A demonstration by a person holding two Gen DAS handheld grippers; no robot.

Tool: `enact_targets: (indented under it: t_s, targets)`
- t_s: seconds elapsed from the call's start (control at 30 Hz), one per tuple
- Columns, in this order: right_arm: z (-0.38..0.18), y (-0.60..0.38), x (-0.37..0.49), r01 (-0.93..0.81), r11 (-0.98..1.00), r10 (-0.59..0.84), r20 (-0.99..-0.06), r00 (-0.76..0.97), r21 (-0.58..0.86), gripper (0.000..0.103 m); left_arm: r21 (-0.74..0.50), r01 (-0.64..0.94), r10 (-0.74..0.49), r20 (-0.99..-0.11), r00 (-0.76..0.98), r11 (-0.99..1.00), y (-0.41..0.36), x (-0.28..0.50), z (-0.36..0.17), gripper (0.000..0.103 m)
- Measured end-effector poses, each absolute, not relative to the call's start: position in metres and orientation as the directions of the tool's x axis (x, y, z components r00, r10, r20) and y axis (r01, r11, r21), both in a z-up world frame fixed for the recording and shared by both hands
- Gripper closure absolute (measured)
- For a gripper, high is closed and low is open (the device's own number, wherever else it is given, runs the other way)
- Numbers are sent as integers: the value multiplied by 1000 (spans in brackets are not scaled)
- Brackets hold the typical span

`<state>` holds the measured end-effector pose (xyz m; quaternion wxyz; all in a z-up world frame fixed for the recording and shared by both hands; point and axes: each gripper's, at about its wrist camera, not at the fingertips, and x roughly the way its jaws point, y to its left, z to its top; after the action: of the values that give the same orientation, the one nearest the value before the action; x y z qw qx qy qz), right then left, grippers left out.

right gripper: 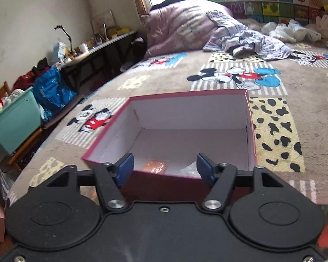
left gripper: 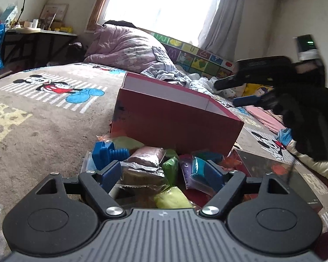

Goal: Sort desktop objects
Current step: 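Move the left tool onto the yellow-green bag while the right tool returns to the pile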

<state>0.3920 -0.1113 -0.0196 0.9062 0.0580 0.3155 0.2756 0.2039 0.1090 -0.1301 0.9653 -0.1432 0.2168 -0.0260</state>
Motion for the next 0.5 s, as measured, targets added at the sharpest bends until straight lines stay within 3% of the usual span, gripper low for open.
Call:
enact_targets:
  t_s: [0.27, 0.5]
  targets:
    - [-23, -128, 339, -486, 829, 554, -511, 657, 275, 32, -290, -60, -84, -459, 884, 955, 114, 202, -129, 21]
    - [-51, -131, 290, -555, 816, 546, -533, 646, 163, 32, -241, -54, -65, -458, 886, 969, 109, 198, -133, 21]
